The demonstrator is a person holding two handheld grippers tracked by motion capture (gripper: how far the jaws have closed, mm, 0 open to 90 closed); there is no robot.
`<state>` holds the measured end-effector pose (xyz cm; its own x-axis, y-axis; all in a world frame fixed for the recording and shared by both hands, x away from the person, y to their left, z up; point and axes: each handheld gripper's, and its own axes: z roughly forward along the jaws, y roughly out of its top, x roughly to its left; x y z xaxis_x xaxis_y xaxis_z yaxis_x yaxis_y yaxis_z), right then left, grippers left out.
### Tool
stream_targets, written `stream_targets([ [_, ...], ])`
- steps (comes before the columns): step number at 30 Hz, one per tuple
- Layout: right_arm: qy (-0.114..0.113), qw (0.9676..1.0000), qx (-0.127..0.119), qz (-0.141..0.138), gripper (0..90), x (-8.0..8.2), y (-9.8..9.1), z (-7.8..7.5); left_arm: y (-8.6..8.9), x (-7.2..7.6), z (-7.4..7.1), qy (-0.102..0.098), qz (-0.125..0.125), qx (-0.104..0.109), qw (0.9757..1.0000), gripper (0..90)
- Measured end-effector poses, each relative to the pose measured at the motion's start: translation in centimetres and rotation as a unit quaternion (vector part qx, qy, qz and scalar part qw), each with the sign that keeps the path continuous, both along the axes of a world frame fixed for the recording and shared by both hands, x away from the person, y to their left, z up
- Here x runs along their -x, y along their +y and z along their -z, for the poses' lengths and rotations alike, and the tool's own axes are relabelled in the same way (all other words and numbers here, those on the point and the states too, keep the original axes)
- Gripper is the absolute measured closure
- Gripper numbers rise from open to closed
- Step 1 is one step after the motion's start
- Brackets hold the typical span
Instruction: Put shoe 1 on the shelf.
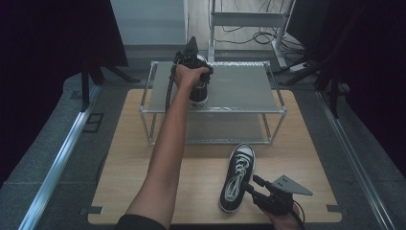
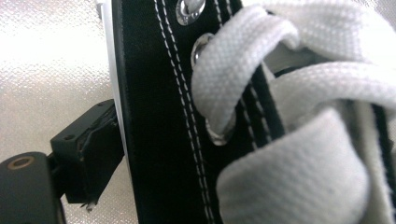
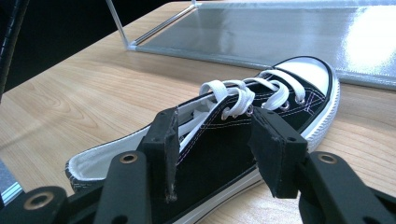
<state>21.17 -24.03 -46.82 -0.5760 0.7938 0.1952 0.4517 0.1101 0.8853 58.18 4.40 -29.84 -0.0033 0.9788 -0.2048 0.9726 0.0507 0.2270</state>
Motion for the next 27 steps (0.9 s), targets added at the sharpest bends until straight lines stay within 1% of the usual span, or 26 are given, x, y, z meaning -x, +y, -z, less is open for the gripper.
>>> stream_targets([
  [4, 0.001, 1.0, 0.0, -0.001, 51.9, 0.0, 0.0, 0.0, -0.1, 0.1, -0.1, -0.002, -0.006, 0.0, 1.0, 10.4],
  [7, 0.002, 1.0, 0.001, -0.001, 51.9, 0.0, 0.0, 0.1, -0.2, 0.2, -0.2, -0.005, -0.006, -0.005, 1.0, 10.5],
  [14, 0.003, 1.0, 0.004, -0.002, 51.9, 0.0, 0.1, 0.2, 0.0, 0.5, -0.7, -0.012, -0.008, 0.0, 0.9999, 10.3],
  [15, 0.003, 1.0, 0.005, -0.003, 51.9, -0.1, 0.1, 0.2, 0.0, 0.6, -1.1, -0.024, -0.012, 0.007, 0.9996, 9.8],
  [16, 0.003, 1.0, 0.004, -0.002, 51.9, -0.1, 0.2, 0.2, 0.0, 0.6, -1.1, -0.024, -0.012, 0.007, 0.9996, 9.1],
  [17, 0.003, 1.0, 0.004, -0.002, 51.9, -0.1, 0.2, 0.2, 0.1, 0.7, -1.2, -0.028, -0.014, 0.014, 0.9994, 9.1],
  [20, 0.004, 1.0, 0.005, -0.003, 51.8, -0.1, 0.2, 0.3, 0.3, 1.1, -1.9, -0.046, -0.011, 0.025, 0.9986, 8.2],
  [22, 0.005, 1.0, 0.004, -0.003, 51.8, 0.0, 0.3, 0.3, 0.4, 1.3, -2.3, -0.054, -0.007, 0.031, 0.998, 7.6],
  [23, 0.004, 1.0, 0.004, -0.003, 51.9, 0.0, 0.3, 0.3, 0.4, 1.5, -2.5, -0.063, -0.002, 0.034, 0.9975, 8.0],
  [26, 0.004, 1.0, 0.005, -0.004, 51.8, 0.0, 0.3, 0.2, 0.5, 2.1, -3.0, -0.078, 0.013, 0.041, 0.9961, 8.9],
  [27, 0.004, 1.0, 0.005, -0.004, 51.9, 0.0, 0.3, 0.2, 0.4, 2.4, -3.3, -0.086, 0.023, 0.045, 0.995, 10.4],
])
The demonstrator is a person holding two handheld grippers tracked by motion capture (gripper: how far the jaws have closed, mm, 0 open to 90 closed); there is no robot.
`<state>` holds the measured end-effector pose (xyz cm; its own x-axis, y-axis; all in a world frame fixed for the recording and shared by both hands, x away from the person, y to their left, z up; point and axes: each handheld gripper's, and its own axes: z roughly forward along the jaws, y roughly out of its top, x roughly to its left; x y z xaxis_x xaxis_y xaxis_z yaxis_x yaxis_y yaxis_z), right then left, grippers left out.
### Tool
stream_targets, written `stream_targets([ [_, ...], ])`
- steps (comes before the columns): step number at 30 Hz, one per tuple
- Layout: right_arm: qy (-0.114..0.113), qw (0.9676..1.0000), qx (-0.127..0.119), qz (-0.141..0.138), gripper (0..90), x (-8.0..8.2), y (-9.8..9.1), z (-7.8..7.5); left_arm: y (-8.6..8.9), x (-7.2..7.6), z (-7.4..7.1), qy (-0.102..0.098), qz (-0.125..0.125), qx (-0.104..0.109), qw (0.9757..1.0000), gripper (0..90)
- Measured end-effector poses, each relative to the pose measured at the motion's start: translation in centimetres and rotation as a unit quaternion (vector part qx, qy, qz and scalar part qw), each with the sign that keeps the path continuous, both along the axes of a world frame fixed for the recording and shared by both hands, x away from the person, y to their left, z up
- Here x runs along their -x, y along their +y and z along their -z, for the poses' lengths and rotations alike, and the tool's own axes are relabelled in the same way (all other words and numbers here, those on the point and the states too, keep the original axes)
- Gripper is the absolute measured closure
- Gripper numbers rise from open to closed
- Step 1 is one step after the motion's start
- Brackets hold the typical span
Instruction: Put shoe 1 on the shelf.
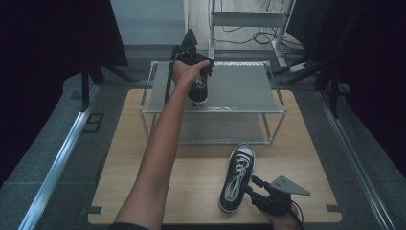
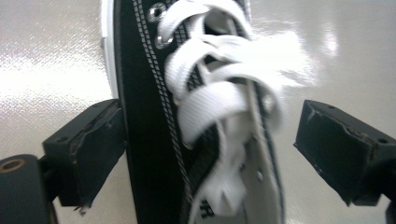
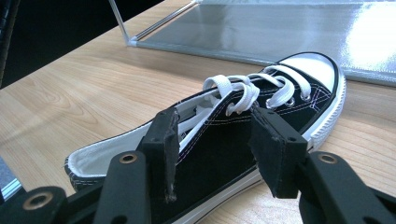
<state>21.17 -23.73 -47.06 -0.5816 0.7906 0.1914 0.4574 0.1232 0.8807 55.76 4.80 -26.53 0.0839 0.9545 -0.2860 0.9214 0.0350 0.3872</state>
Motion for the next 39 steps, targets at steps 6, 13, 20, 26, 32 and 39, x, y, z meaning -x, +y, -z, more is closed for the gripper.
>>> stream_targets([
  [6, -0.001, 1.0, 0.0, -0.001, 51.9, 0.0, 0.1, 0.0, 0.3, 2.1, -1.7, -0.043, 0.058, 0.014, 0.9973, 14.6],
  [13, -0.005, 1.0, 0.0, 0.001, 51.9, 0.1, 0.1, -0.3, 0.9, 4.7, -2.6, -0.075, 0.126, 0.021, 0.9889, 20.0],
  [20, -0.011, 0.9999, -0.003, -0.002, 51.9, 0.4, 0.3, -0.7, 2.6, 6.8, -2.8, -0.104, 0.175, 0.033, 0.9785, 20.7],
  [26, -0.011, 0.9998, -0.002, -0.019, 54.4, 0.8, 1.1, -0.8, 4.2, 8.4, -2.7, -0.124, 0.194, 0.054, 0.9715, 21.0],
  [32, -0.015, 0.9991, -0.004, -0.04, 61.5, 1.3, 1.9, -1.1, 5.5, 10.4, -3.1, -0.142, 0.214, 0.064, 0.9643, 21.0],
  [39, -0.019, 0.9956, 0.021, -0.089, 82.8, 2.5, 4.1, -1.7, 7.4, 12.7, -3.3, -0.157, 0.22, 0.073, 0.96, 21.0],
])
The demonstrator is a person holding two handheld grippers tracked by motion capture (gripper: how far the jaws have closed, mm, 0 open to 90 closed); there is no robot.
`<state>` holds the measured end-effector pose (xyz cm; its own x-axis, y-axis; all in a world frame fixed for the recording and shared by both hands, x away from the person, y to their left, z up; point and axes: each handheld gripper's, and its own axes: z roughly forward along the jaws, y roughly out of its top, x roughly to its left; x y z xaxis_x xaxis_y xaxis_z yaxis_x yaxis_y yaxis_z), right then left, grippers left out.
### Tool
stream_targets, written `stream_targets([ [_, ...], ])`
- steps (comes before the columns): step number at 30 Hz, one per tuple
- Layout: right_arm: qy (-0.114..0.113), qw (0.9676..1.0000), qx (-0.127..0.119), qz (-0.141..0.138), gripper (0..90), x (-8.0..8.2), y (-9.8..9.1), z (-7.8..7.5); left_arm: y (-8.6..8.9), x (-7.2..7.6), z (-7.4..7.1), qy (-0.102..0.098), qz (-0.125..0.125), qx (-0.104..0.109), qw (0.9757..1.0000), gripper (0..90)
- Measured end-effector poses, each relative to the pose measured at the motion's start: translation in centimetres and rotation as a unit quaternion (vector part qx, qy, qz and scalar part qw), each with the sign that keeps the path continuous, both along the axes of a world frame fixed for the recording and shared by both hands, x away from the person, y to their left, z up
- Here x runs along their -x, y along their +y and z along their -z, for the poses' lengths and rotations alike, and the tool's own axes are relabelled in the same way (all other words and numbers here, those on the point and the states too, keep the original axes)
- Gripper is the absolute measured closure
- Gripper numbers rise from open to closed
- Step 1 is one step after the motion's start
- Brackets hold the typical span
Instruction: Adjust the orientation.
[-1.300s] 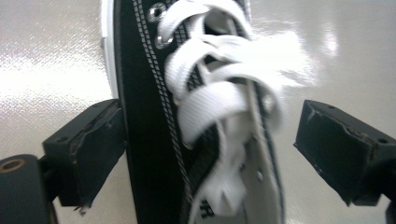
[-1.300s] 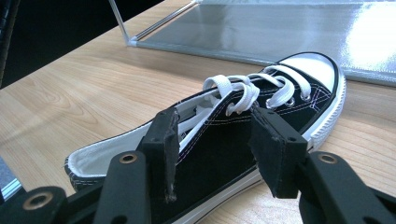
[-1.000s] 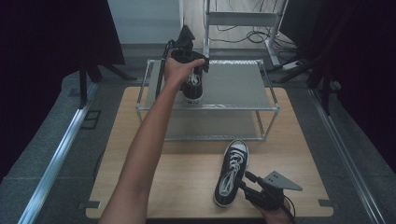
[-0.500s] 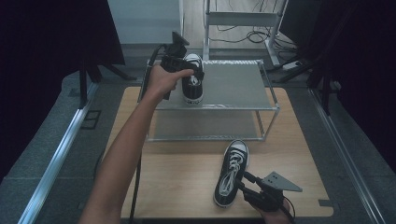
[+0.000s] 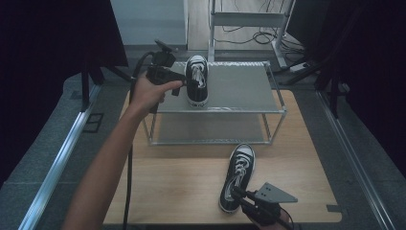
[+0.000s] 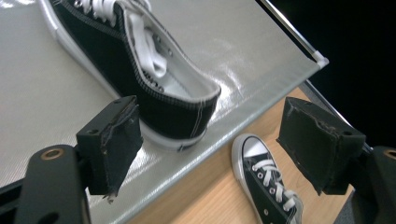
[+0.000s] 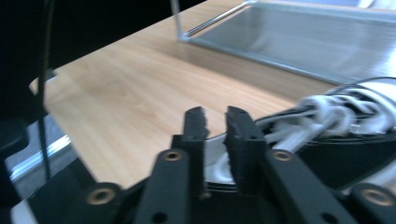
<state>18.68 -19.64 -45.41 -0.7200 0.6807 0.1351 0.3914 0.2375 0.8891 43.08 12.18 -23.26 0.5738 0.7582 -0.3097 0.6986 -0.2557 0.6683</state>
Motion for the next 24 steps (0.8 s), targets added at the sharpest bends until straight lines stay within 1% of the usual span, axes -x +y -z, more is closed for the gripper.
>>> stream_targets([
  [1, 0.0, 0.9998, 0.014, -0.014, 88.0, 0.3, 0.9, 0.0, 0.4, 0.3, 0.1, 0.0, 0.001, 0.0, 1.0, 21.0],
  [2, -0.003, 0.9997, 0.018, -0.018, 89.3, 0.4, 1.2, 0.0, 0.6, 0.5, 0.3, 0.0, 0.002, 0.001, 1.0, 21.0],
  [3, -0.003, 0.9997, 0.018, -0.018, 89.3, 0.4, 1.2, 0.0, 0.8, 0.7, 0.4, 0.0, 0.002, 0.001, 1.0, 21.0],
  [5, 0.003, 0.9992, 0.026, -0.03, 89.9, 0.7, 2.0, 0.0, 1.4, 1.1, 0.8, 0.0, 0.004, 0.001, 1.0, 21.1],
  [6, 0.006, 0.9984, 0.038, -0.041, 90.0, 1.0, 3.0, 0.2, 1.6, 1.3, 1.0, 0.0, 0.003, 0.002, 1.0, 21.1],
  [7, 0.006, 0.9984, 0.038, -0.041, 90.0, 1.0, 3.0, 0.2, 1.8, 1.4, 1.1, 0.0, 0.002, 0.002, 1.0, 21.1],
  [9, 0.008, 0.9971, 0.053, -0.055, 90.0, 1.5, 4.2, 0.8, 2.2, 1.7, 1.3, 0.0, 0.003, 0.003, 1.0, 21.2],
  [11, 0.009, 0.9966, 0.056, -0.059, 90.0, 1.6, 4.5, 0.9, 2.6, 2.0, 1.4, -0.001, 0.003, 0.003, 1.0, 21.2],
  [12, 0.017, 0.9957, 0.062, -0.067, 90.0, 1.8, 5.2, 1.5, 2.7, 2.1, 1.5, -0.001, 0.004, 0.004, 1.0, 21.3],
  [14, 0.022, 0.9951, 0.068, -0.068, 90.0, 2.0, 5.7, 2.0, 2.9, 2.5, 1.6, -0.002, 0.008, 0.004, 1.0, 21.3],
  [15, 0.022, 0.9951, 0.068, -0.068, 90.0, 2.0, 5.7, 2.0, 2.9, 2.5, 1.6, -0.002, 0.008, 0.004, 1.0, 21.3],
  [16, 0.024, 0.9941, 0.08, -0.069, 90.0, 2.1, 6.2, 2.7, 3.0, 2.7, 1.7, -0.003, 0.01, 0.004, 0.9999, 21.3],
  [18, 0.025, 0.9939, 0.085, -0.066, 90.0, 2.1, 6.3, 2.9, 3.1, 2.9, 1.8, -0.003, 0.012, 0.005, 0.9999, 21.3],
  [19, 0.025, 0.9939, 0.089, -0.06, 90.0, 2.1, 6.3, 3.3, 3.2, 2.9, 1.9, -0.003, 0.014, 0.004, 0.9999, 21.3],
  [22, 0.03, 0.9941, 0.094, -0.045, 90.0, 2.0, 6.1, 3.8, 3.3, 3.1, 2.4, 0.0, 0.016, 0.003, 0.9999, 21.3],
  [23, 0.03, 0.9945, 0.095, -0.031, 90.0, 1.9, 5.7, 4.1, 3.3, 3.1, 2.5, 0.001, 0.018, 0.0, 0.9998, 21.3],
  [24, 0.03, 0.9945, 0.095, -0.031, 90.0, 1.9, 5.7, 4.1, 3.3, 3.1, 2.7, 0.002, 0.017, 0.001, 0.9999, 21.3],
])
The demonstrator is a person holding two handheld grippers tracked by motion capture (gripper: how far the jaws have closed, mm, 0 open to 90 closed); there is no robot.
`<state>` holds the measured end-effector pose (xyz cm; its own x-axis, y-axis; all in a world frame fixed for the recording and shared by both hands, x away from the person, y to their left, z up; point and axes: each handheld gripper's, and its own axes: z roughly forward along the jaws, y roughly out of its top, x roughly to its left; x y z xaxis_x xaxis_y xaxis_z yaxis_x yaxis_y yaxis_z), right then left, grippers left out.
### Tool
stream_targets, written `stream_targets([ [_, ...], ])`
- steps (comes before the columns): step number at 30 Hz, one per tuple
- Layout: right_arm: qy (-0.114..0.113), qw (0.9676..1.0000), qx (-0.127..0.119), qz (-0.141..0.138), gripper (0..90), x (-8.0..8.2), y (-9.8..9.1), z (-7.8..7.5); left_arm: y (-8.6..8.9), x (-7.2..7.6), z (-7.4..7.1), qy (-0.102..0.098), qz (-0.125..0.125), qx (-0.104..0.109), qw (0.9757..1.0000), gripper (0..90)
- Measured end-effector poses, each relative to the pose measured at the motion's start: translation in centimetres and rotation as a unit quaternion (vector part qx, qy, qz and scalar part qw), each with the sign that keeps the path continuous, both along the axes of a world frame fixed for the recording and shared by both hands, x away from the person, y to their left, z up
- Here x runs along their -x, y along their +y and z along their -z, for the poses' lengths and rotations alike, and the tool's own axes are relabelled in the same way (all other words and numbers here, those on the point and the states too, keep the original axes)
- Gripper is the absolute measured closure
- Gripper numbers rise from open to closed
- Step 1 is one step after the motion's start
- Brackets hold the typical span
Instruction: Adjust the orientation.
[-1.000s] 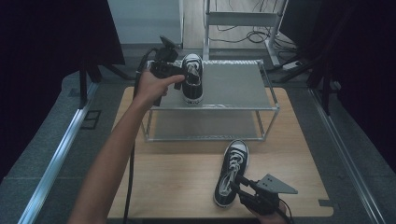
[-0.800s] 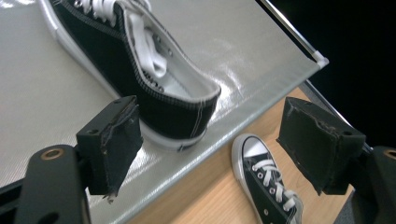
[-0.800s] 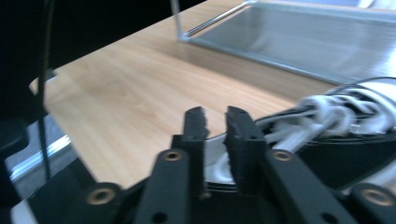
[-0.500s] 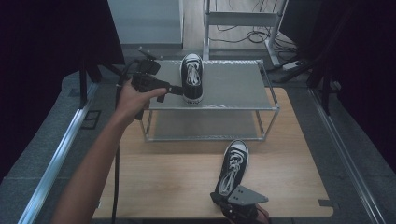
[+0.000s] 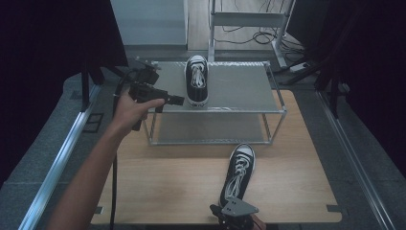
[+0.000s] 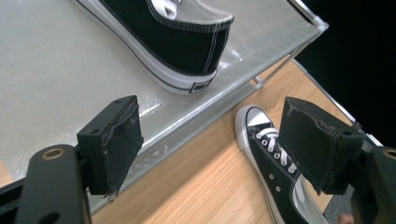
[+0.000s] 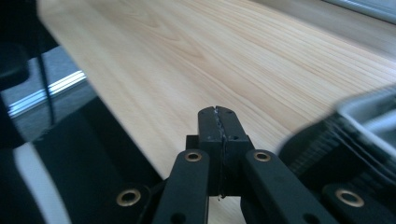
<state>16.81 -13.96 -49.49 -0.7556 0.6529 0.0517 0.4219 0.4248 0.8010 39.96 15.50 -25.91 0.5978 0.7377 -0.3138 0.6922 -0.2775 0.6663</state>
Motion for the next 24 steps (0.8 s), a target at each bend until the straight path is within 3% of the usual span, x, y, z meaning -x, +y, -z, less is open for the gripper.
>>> stream_targets([
  [3, -0.003, 0.9998, 0.005, 0.02, 90.0, -0.2, -0.7, 0.3, 0.1, 0.1, 0.5, 0.002, 0.003, -0.001, 1.0, 21.3],
  [5, 0.007, 0.9998, -0.007, 0.018, 90.0, -0.2, -1.2, 0.4, 0.2, 0.2, 0.9, 0.003, 0.004, 0.001, 1.0, 21.2],
  [8, -0.006, 0.9998, 0.002, 0.021, 90.0, 0.1, -1.1, 0.4, 0.3, 0.4, 1.3, 0.005, 0.007, 0.0, 1.0, 21.3],
  [14, -0.001, 0.9998, 0.0, 0.022, 90.0, 0.3, -1.9, 0.4, 0.5, 0.8, 2.2, 0.008, 0.014, -0.004, 0.9999, 21.2],
  [24, 0.0, 0.9989, 0.006, 0.046, 90.0, 1.6, -5.9, 0.2, 0.7, 1.7, 3.7, 0.01, 0.019, -0.011, 0.9997, 21.3],
])
